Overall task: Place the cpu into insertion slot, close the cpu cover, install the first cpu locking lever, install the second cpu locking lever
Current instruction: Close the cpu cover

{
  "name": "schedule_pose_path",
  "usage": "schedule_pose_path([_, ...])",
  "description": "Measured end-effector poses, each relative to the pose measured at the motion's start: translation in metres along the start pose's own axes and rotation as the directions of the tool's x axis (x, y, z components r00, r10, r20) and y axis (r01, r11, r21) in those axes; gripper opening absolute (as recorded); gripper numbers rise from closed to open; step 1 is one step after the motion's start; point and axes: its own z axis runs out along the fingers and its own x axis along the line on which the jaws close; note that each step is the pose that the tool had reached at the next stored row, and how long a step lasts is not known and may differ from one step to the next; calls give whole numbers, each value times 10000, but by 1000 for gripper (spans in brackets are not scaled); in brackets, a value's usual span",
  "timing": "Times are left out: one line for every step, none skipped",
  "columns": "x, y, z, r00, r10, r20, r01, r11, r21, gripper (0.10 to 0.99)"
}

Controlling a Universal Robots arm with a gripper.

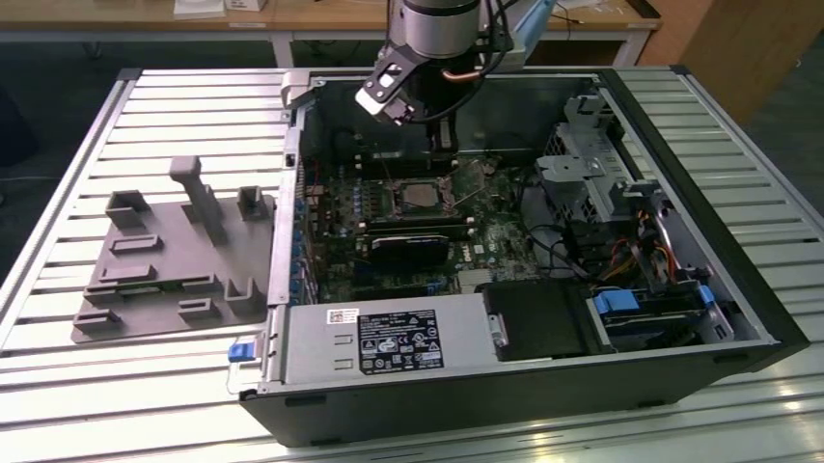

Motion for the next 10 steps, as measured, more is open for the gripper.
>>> schedule_pose_path([0,15,1,10000,0,0,0,10000,0,102])
schedule_pose_path([1,31,3,10000,0,0,0,10000,0,102])
schedule_pose_path([1,47,4,10000,0,-1,0,10000,0,102])
schedule_pose_path([2,63,6,10000,0,-1,0,10000,0,102])
schedule_pose_path([2,74,7,10000,-1,-1,1,10000,1,102])
schedule_pose_path([2,76,4,10000,0,2,0,10000,2,102])
schedule_pose_path([2,76,-1,10000,0,5,0,10000,4,102])
schedule_pose_path([2,77,-11,10000,1,3,-1,10000,3,102])
schedule_pose_path([2,78,-25,10000,1,1,-1,10000,1,102])
schedule_pose_path([2,80,-41,10000,1,1,-1,10000,1,102])
